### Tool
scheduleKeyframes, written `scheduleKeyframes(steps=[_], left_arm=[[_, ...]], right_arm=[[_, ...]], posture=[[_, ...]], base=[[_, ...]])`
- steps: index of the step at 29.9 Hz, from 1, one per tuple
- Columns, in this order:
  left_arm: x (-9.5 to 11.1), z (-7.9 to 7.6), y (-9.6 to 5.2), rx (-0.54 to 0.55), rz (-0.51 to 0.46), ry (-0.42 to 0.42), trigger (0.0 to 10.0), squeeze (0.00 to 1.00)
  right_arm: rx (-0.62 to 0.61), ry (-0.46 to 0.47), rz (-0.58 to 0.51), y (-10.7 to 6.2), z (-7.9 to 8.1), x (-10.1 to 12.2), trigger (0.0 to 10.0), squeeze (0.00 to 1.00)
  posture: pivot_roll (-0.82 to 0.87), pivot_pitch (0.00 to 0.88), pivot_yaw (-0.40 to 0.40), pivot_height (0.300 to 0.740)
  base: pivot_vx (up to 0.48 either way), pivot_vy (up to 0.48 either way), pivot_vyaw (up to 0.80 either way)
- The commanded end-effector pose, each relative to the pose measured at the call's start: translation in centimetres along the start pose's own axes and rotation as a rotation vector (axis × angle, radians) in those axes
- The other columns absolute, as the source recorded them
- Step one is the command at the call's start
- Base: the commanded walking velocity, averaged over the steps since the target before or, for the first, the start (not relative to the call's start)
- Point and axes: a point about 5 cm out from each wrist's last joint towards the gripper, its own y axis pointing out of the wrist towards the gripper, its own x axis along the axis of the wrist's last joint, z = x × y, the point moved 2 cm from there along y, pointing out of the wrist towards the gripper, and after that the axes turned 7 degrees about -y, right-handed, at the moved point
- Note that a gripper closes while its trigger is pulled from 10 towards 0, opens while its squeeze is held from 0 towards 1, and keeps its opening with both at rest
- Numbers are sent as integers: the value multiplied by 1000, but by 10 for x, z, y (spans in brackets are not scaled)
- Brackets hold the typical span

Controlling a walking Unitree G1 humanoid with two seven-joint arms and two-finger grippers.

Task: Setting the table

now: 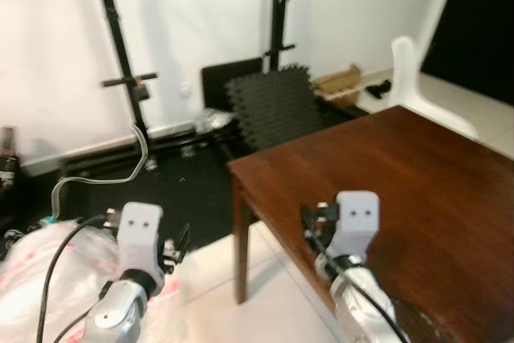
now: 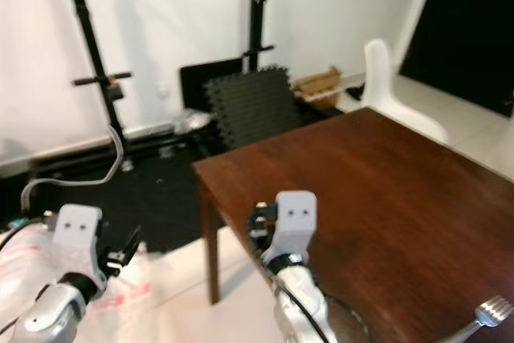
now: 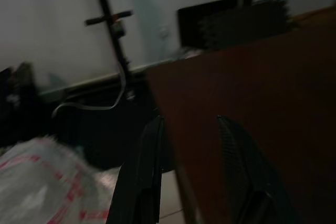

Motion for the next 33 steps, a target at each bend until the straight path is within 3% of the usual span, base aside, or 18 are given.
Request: scheduleKeyframes(steps=[1,33], left_arm=[[-6,0,-2,3,24,-2,10000,0],[-12,6,-1,47,68,12,10000,0]], right_arm=[[-4,8,16,-2,-1,-4,10000,0],[-6,16,22,-3,-1,-6,10000,0]], posture=[[38,118,66,740],[40,127,67,740]], base=[[0,0,788],[0,0,784]])
